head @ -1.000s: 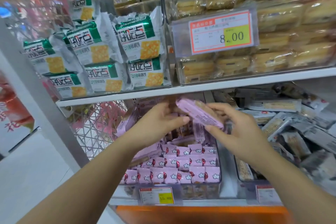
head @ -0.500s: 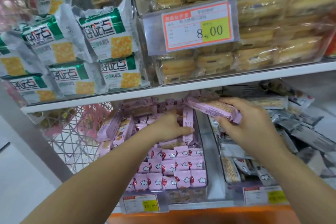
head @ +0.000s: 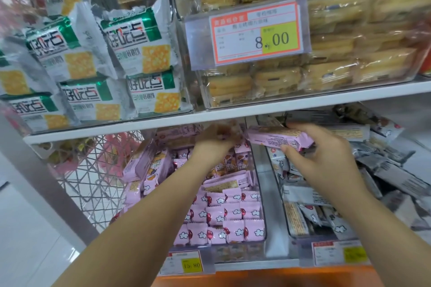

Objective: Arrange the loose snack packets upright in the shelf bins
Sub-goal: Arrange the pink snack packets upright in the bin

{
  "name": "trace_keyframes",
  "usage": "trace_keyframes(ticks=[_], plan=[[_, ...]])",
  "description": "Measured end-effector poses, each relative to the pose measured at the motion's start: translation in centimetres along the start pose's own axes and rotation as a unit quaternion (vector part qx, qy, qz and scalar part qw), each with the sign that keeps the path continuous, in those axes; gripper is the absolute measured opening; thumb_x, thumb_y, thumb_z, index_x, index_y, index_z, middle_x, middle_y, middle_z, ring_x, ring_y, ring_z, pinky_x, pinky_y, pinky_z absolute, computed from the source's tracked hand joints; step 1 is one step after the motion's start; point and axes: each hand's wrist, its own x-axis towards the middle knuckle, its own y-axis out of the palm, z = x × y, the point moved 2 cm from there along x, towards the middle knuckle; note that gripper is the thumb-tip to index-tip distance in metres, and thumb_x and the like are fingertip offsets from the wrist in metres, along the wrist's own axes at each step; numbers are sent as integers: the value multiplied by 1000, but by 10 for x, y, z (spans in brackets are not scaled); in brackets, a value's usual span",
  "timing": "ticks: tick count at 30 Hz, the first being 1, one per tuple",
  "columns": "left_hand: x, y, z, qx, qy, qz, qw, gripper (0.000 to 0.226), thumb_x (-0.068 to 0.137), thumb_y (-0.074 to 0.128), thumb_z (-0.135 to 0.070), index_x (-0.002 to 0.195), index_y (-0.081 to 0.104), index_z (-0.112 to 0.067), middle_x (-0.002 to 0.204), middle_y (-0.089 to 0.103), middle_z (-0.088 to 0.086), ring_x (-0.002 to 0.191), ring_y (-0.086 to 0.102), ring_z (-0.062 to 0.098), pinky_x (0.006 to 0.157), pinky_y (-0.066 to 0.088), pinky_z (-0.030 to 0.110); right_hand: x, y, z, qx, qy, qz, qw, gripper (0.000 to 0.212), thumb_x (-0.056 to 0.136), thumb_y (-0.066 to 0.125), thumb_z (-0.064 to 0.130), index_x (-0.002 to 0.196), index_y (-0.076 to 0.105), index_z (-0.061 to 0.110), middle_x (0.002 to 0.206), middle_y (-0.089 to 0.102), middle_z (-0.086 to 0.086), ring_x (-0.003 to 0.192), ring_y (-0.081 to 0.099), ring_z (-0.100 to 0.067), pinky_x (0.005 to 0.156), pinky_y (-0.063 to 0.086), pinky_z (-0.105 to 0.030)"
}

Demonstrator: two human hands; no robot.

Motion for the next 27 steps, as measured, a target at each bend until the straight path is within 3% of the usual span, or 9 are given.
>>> trace_keyframes(ticks=[3, 6, 9, 12, 14, 18, 21, 24, 27], plan=[[-6, 4, -2, 134, 45, 36, 989, 36, 89, 65, -21, 125, 60, -17, 124, 62, 2, 103, 61, 19, 74, 45, 16, 0, -2, 1, -9, -2, 6, 1000, 29, 80, 73, 19, 107, 66, 12, 68, 49, 15, 55, 32, 8, 53, 27, -18], [-4, 1, -4, 165, 66, 55, 983, 45, 94, 59, -19, 137, 49, -17, 136, 54, 2, 109, 58, 18, 66, 41, 11, 1, -2, 1, -16, -1, 9, 1000, 26, 80, 73, 18, 105, 66, 11, 65, 41, 21, 54, 30, 8, 51, 25, -17], [-5, -2, -8, 167, 61, 67, 982, 45, 93, 59, -17, 137, 49, -17, 136, 55, 2, 113, 59, 20, 70, 42, 14, 0, -1, 1, -17, -2, 11, 1000, 28, 80, 74, 18, 106, 66, 11, 69, 45, 22, 57, 32, 9, 54, 28, -17], [-8, -10, -10, 140, 50, 48, 988, 42, 92, 61, -19, 133, 51, -22, 126, 60, -2, 80, 63, 12, 54, 47, 15, 0, -1, 0, -15, -4, 7, 1000, 30, 81, 73, 19, 108, 66, 11, 85, 63, 2, 61, 44, -2, 61, 34, -22], [-14, -17, -12, 118, 56, 42, 991, 46, 92, 61, -23, 135, 47, -25, 122, 58, -7, 67, 59, 13, 56, 48, 20, 1, -3, 1, -13, -1, -5, 1000, 31, 81, 73, 21, 108, 66, 8, 90, 64, -3, 69, 51, -12, 69, 37, -26], [-38, -23, -14, 64, 147, 91, 983, 48, 89, 65, -32, 131, 45, -40, 127, 52, -18, 100, 66, 23, 85, 54, 41, 1, 1, 11, 6, 6, 12, 1000, 30, 81, 71, 27, 109, 65, 16, 92, 62, 4, 72, 57, -16, 67, 43, -22], [-45, -25, -5, 44, 156, 66, 984, 31, 90, 64, -21, 111, 52, -40, 113, 61, -10, 101, 63, 9, 77, 53, 23, -2, 8, 18, 52, 4, 58, 997, 33, 82, 71, 23, 114, 64, 25, 96, 60, 16, 82, 51, 3, 72, 37, 0], [-48, -32, 6, 92, 150, 80, 981, 33, 90, 64, -25, 107, 49, -50, 111, 58, -19, 85, 61, 2, 69, 47, 13, -5, 13, 21, 63, -5, 107, 992, 38, 83, 71, 20, 119, 62, 27, 99, 51, 32, 90, 46, 11, 74, 33, 4], [-51, -38, 11, 129, 138, 89, 978, 29, 88, 67, -24, 112, 59, -37, 102, 63, -16, 86, 62, 4, 74, 46, 12, -4, 13, 22, 56, -15, 112, 992, 42, 82, 72, 17, 121, 60, 27, 101, 50, 29, 93, 46, 9, 80, 34, 3]])
